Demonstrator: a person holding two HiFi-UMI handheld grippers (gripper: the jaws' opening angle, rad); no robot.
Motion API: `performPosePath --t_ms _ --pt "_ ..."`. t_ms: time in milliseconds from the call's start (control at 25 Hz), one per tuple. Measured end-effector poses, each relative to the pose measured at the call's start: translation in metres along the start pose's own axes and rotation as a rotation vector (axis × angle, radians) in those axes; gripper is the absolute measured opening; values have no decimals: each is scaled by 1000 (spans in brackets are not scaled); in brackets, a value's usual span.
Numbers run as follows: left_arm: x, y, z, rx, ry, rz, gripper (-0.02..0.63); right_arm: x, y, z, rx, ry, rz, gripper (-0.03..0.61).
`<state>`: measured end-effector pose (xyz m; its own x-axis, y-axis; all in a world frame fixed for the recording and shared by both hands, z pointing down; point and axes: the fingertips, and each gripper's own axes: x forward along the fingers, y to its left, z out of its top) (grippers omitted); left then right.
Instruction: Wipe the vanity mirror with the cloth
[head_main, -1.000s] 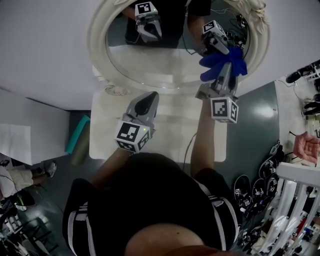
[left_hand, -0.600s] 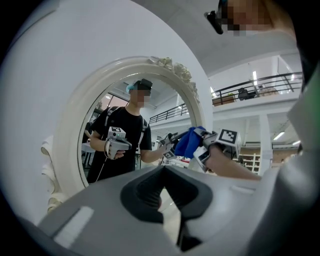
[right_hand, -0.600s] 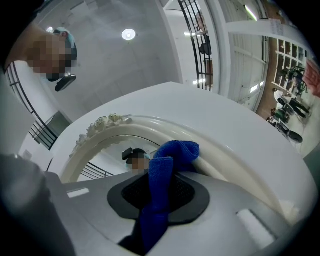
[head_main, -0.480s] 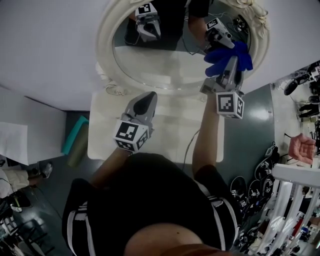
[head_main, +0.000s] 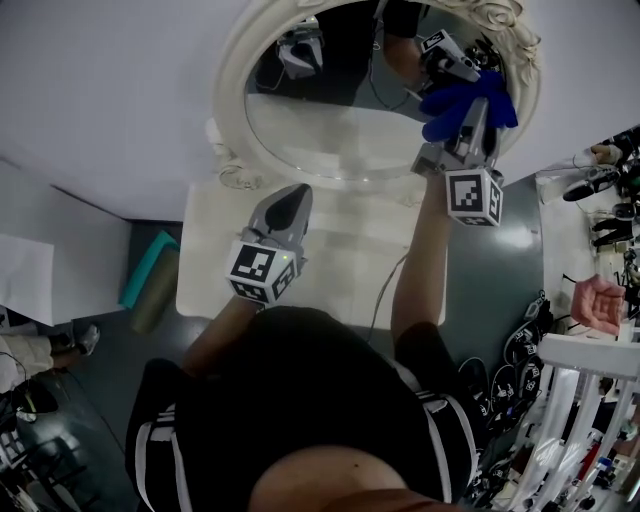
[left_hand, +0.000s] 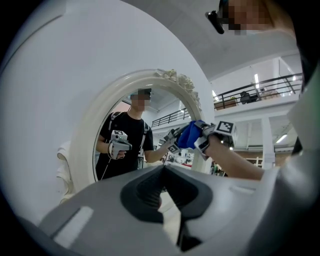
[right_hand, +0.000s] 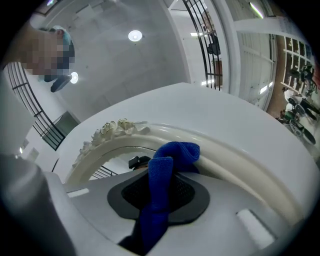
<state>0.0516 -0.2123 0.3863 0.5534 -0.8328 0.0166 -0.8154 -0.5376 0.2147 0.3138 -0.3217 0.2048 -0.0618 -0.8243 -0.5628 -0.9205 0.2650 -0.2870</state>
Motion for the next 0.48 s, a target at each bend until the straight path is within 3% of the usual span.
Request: performPosePath --t_ms 480 --pt "-36 18 -3 -13 -25 57 11 17 30 19 -33 -21 32 72"
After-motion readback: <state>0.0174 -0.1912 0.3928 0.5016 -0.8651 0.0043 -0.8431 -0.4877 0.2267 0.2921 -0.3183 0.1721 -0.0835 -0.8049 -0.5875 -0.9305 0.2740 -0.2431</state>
